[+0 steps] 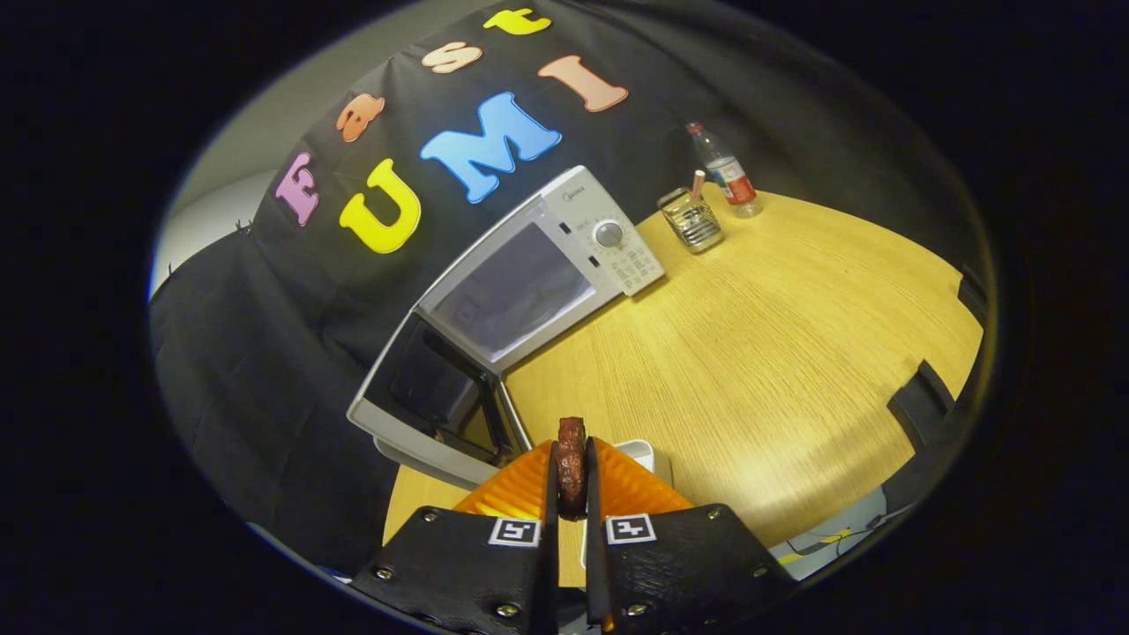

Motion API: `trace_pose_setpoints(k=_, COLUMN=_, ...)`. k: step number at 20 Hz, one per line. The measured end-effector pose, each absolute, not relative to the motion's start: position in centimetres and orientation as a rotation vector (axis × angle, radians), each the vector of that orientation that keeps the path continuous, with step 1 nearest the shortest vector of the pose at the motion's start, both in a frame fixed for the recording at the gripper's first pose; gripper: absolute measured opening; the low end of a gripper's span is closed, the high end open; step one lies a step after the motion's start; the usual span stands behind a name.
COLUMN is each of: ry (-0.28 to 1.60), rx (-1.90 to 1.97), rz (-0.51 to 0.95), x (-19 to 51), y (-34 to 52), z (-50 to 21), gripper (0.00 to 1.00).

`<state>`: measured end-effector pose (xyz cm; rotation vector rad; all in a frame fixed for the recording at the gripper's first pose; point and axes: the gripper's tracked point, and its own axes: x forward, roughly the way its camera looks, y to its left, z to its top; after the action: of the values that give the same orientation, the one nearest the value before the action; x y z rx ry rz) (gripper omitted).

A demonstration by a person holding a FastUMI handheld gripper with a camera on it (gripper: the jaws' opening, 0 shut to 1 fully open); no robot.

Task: Open the microwave, put the food inside, and close the microwave door.

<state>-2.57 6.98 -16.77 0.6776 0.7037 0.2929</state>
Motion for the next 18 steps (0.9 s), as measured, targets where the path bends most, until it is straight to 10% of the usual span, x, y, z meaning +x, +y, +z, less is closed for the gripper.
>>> trace_pose_setpoints(k=18, ry=0.502, rx=0.746, rz=0.47, x=15.5, y=15.9, z=-12.2, gripper=0.12)
